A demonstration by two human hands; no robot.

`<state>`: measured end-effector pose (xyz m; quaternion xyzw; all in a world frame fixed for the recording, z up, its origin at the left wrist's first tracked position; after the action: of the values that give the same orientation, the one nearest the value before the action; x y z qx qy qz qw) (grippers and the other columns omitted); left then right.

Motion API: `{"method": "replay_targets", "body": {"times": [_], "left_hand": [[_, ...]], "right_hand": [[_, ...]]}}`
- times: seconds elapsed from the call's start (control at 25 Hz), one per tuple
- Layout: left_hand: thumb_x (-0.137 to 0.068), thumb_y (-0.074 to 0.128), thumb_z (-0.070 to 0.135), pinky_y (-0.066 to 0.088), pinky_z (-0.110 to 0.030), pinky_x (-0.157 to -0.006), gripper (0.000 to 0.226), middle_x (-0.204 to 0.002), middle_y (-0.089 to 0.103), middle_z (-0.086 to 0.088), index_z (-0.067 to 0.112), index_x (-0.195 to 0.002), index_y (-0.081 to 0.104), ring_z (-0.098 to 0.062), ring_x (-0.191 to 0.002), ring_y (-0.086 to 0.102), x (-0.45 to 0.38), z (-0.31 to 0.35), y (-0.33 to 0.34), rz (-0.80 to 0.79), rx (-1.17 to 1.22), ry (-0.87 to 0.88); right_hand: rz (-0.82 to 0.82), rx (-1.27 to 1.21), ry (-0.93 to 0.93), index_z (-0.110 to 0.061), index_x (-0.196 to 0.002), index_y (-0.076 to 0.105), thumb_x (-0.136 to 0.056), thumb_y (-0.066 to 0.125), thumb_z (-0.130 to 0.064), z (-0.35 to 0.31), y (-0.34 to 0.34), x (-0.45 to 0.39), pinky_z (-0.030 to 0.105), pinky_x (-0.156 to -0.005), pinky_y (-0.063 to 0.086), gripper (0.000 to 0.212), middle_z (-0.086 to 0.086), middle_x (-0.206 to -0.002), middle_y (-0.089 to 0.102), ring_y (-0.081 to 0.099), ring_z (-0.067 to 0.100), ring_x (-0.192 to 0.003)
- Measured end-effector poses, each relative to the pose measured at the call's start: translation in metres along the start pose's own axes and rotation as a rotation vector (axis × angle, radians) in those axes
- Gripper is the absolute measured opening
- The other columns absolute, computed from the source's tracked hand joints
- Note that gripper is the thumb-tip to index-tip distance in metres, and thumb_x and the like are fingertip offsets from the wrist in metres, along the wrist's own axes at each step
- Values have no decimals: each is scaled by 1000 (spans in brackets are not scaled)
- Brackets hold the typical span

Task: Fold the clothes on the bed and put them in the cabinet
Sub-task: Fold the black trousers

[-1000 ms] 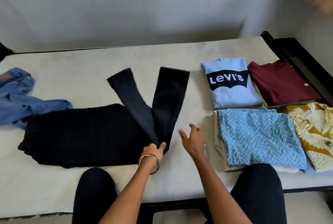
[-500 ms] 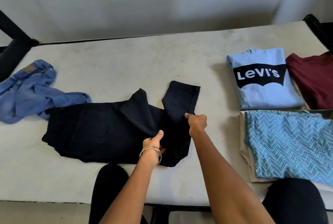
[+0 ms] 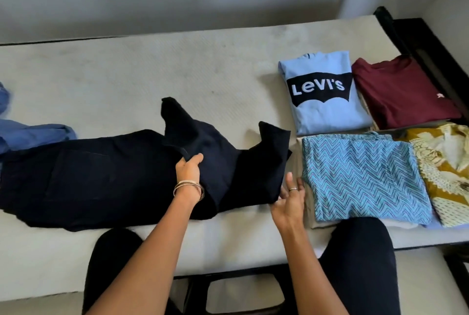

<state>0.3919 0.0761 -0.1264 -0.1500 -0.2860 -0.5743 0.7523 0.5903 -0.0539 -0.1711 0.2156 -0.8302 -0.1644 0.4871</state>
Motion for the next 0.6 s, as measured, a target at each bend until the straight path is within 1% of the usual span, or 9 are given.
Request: {"method": "replay_targets", "body": {"times": [0.04,0.12,0.2,0.28,0.4,0.48,0.52,0.56,0.6], "left_hand": [[-87,61,2,52,-39,-88,14,-89,66,-5,15,-88,65,-26,-93,63,6,-1,1,-30,-14,-4],[-85,63,3,53,-44,-92,13,-95,69,-9,15,-90,66,-30,-98,65,11,3,3,-73,-69,28],[-85,63,5,53,-47,-91,11,-100,70,-14,14,-91,65,-32,-99,66,15,14,11,-136,-284,159],[-87,62,5,54,-45,-85,8,-96,68,-18,8,-94,63,-32,-89,65,26,22,27,-179,-567,357],[-85,57,3,50,-37,-80,19,-94,64,-27,-9,-99,63,-35,-82,62,58,18,56,-275,-937,867],[-77,54,17,51,-37,-82,31,-101,61,-28,-3,-96,69,-42,-88,63,87,-8,75,-454,-1123,1263],[-75,53,27,51,-42,-87,36,-110,59,-26,5,-98,70,-43,-98,61,96,-27,84,-568,-1262,1355],[-76,53,34,43,-54,-98,42,-130,50,-23,14,-109,69,-42,-119,52,99,-48,90,-678,-1476,1265],[-80,56,40,25,-65,-108,51,-152,29,-15,23,-128,58,-36,-139,31,99,-74,91,-788,-1722,1046]], "right_hand": [[-1,-36,22,-31,-142,39,-92,67,-18,2,4,-3,44,-78,57,59,8,-126,63,63,25,-113],[-44,-61,-23,-34,-142,43,-91,65,-6,-6,28,-6,40,-74,59,63,9,-132,60,64,27,-112],[-114,45,-202,-31,-133,54,-87,56,15,-21,52,-4,33,-75,58,65,8,-135,59,63,26,-116],[-225,149,-418,-27,-127,60,-83,50,25,-44,70,22,26,-82,55,70,4,-131,61,61,19,-117],[-265,396,-752,-27,-128,58,-74,46,30,-73,51,57,30,-100,48,79,7,-132,57,55,18,-123],[-165,715,-912,-28,-128,59,-66,43,29,-75,19,70,28,-107,40,86,6,-130,50,51,18,-125],[-74,816,-911,-30,-128,59,-65,42,27,-72,-1,69,26,-108,38,86,7,-130,46,48,17,-126],[38,836,-864,-32,-126,58,-67,45,23,-70,-20,65,26,-108,37,82,8,-130,45,48,19,-126],[159,788,-802,-34,-123,56,-73,50,18,-70,-35,59,28,-107,39,73,9,-130,47,50,21,-124]]}}
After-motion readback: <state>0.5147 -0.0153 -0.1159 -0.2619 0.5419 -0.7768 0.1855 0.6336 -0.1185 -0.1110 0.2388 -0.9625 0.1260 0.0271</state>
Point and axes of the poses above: each hand's wrist, its own x-axis away from the middle knuckle, its own y-axis out of the palm, z = x × y, the point moved 4 cm from there along -x, towards the middle knuckle
